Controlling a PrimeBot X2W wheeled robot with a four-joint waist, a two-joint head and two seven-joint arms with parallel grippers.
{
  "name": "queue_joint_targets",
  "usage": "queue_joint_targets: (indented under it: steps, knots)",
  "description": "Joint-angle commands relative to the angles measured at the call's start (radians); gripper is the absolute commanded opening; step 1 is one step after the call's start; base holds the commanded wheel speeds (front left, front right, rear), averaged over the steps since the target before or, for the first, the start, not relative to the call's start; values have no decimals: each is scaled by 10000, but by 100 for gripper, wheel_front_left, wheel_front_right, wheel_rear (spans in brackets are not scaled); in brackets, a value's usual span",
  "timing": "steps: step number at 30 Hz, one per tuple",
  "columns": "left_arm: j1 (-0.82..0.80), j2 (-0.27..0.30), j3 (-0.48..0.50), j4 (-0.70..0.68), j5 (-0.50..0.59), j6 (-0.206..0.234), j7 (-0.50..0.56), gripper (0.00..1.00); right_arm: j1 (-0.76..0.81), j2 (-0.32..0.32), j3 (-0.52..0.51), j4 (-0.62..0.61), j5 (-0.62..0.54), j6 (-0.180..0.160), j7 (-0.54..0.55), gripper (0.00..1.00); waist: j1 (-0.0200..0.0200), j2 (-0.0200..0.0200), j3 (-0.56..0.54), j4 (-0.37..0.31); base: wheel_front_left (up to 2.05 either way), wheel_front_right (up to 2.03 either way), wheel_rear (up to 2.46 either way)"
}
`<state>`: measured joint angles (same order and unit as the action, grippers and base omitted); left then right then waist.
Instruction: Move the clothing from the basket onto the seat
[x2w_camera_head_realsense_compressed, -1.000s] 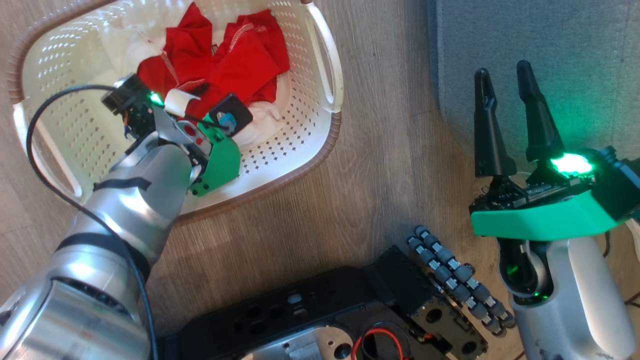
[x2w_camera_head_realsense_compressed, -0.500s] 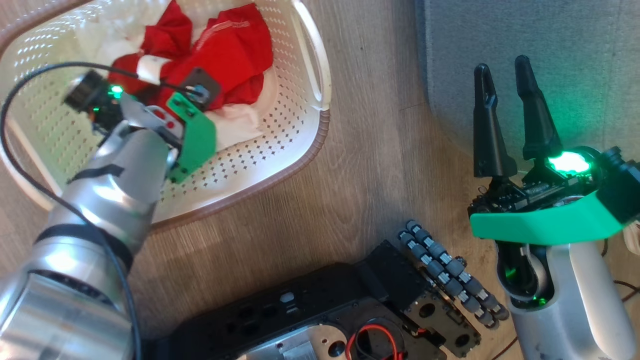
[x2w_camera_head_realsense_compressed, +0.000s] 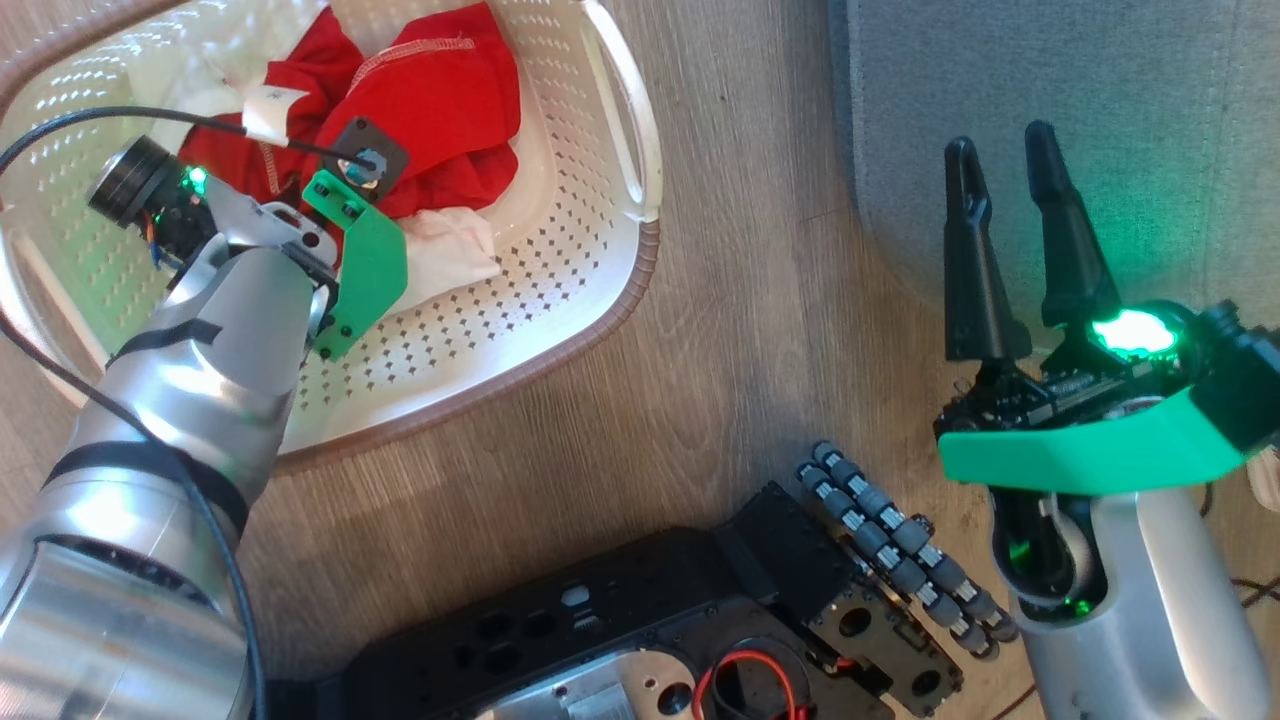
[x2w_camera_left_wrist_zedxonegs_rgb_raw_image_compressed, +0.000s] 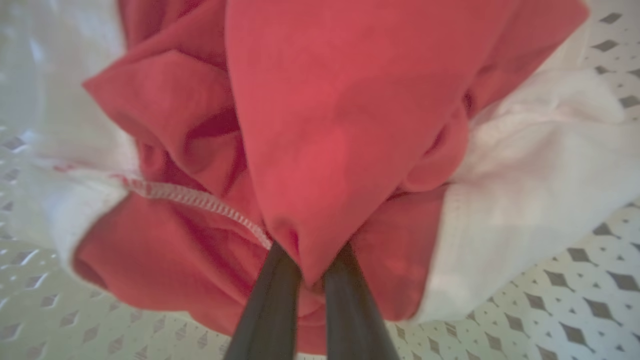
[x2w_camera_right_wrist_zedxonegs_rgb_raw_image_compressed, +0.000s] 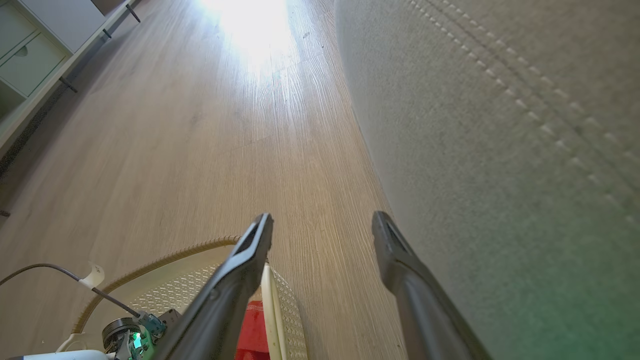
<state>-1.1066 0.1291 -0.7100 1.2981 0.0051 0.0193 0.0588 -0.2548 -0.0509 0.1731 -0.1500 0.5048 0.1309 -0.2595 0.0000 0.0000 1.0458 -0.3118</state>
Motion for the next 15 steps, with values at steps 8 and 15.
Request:
queue_joint_targets:
  steps: [8,15]
  knots:
    - [199,50,362,-74,-505,50,-626,0,-420,7,148,10,-58,-2,-23,100,0,0,-443,12,0,0,0]
    - [514,-59,356,-73,-706,156,-1579,0,-1013,7,64,355,-255,-2,-23,100,0,0,-1429,265,0,0,0]
